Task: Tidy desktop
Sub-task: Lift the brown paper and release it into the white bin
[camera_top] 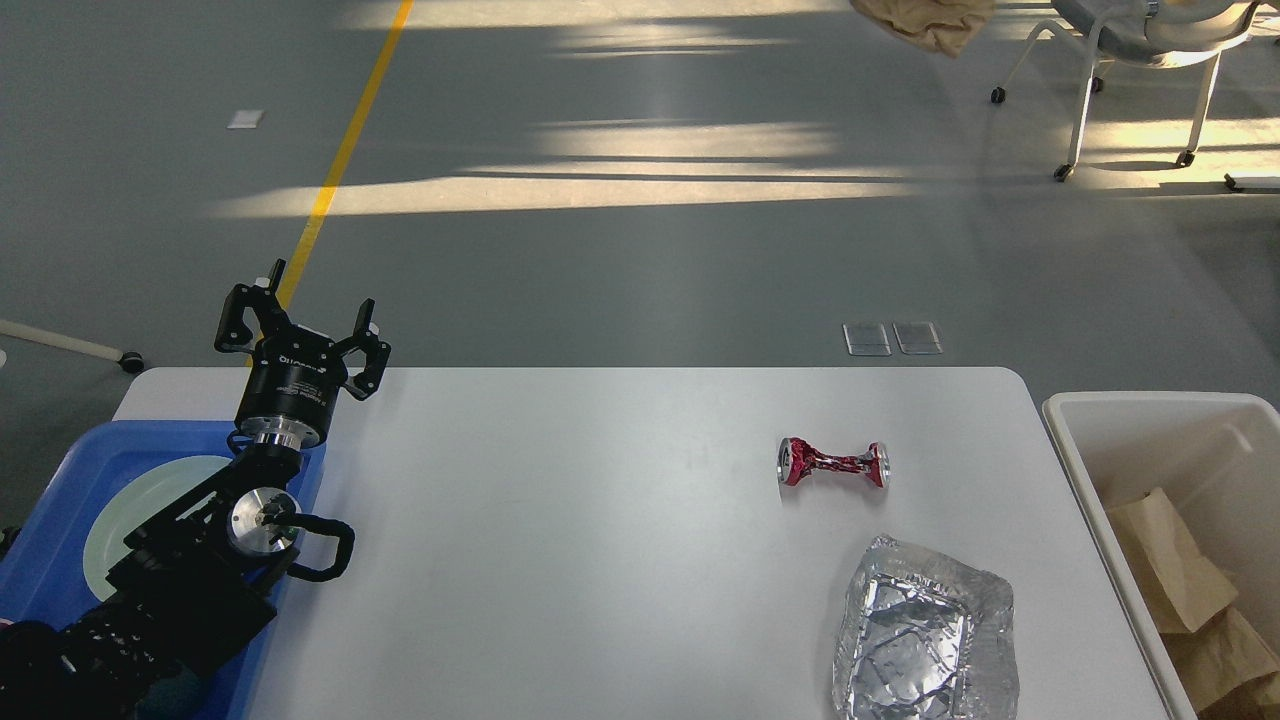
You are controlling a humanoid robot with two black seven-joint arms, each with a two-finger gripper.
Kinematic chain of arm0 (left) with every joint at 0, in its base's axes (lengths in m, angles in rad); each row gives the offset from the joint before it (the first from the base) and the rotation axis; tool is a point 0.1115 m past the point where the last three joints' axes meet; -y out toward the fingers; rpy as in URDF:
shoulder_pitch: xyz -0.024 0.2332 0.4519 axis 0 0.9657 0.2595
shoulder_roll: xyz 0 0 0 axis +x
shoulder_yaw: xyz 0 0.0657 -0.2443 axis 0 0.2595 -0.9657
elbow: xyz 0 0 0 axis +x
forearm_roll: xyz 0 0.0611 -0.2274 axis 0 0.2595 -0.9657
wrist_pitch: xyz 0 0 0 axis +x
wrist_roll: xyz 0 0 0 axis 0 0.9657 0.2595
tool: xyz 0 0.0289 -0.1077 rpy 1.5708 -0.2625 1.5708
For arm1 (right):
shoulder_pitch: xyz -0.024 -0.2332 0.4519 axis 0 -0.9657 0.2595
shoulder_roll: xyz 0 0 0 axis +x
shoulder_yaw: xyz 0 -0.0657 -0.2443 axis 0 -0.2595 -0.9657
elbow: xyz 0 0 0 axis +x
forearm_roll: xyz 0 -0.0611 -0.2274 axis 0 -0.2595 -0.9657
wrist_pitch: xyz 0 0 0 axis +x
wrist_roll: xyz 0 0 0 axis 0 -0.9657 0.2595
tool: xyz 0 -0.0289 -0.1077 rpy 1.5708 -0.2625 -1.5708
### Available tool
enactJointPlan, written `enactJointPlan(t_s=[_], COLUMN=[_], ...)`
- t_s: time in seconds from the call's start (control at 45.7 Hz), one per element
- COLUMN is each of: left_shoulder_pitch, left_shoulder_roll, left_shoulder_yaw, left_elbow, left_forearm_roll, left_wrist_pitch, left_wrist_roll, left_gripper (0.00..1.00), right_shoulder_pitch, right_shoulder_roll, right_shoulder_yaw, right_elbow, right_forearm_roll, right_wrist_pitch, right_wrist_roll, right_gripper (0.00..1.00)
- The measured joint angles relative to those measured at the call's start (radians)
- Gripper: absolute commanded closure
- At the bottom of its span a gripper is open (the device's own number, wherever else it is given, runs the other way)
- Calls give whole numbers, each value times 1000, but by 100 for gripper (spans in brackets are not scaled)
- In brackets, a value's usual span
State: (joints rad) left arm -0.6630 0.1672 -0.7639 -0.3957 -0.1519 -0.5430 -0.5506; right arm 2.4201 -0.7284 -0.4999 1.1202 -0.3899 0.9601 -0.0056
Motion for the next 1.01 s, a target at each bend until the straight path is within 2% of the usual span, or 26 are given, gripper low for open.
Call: enactJointPlan(t_s=[0.241, 0.634, 0.897, 0.962, 1.006], left_shoulder_pitch=[0, 0, 0, 0, 0], left_shoulder_roll=[0, 0, 0, 0, 0], left_shoulder_yaw=[0, 0, 0, 0, 0], left_elbow=[0, 0, 0, 0, 0], left_forearm_roll=[0, 0, 0, 0, 0], left_wrist_pitch=[0, 0, 0, 0, 0], left_wrist_roll=[0, 0, 0, 0, 0], left_gripper=[4, 4, 4, 4, 4], right_shoulder_pitch=[-281, -787, -1073, -1127, -1155], right_shoulder_roll=[-37, -44, -30, -11, 5], right_shoulder_yaw=[-25, -27, -39, -71, -96], right_elbow=[-68, -297, -449, -499, -529], right_forearm_roll=[-131, -245, -248, -248, -247], right_wrist_pitch=[0, -10, -235, -305, -353], right_wrist_roll=[-17, -16, -18, -19, -19], right_gripper=[100, 100, 98, 92, 83])
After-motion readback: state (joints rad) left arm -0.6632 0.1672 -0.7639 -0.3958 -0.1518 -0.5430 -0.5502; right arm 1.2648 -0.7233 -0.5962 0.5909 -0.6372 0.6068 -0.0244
